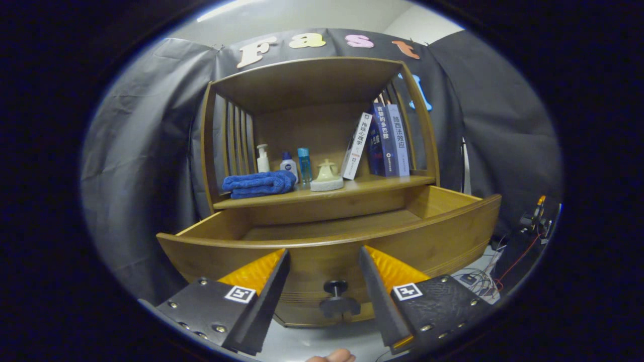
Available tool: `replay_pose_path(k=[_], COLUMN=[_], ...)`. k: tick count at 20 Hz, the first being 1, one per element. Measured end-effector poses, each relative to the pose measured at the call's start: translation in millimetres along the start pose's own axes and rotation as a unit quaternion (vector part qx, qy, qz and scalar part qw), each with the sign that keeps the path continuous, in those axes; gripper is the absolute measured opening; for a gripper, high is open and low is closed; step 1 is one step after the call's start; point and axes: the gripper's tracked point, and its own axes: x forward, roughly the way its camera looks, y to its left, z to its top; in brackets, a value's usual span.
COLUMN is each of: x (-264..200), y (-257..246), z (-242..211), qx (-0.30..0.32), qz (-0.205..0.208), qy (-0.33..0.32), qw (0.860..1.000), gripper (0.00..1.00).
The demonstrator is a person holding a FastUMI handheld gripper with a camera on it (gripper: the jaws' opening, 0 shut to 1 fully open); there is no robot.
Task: Pull open the drawer, take out the items inside it, and place them on the countertop above the cabinet.
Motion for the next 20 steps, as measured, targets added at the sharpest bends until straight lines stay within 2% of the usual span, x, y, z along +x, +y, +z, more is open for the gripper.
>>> replay_pose_path(k=[14,20], x=[60,102], y=[3,8], z=[12,11], qx=[0.029,0.026], qz=[0.004,0.001], qy=[-0.005,0.002], qw=[1.000,1.000], gripper=[0.86,0.87])
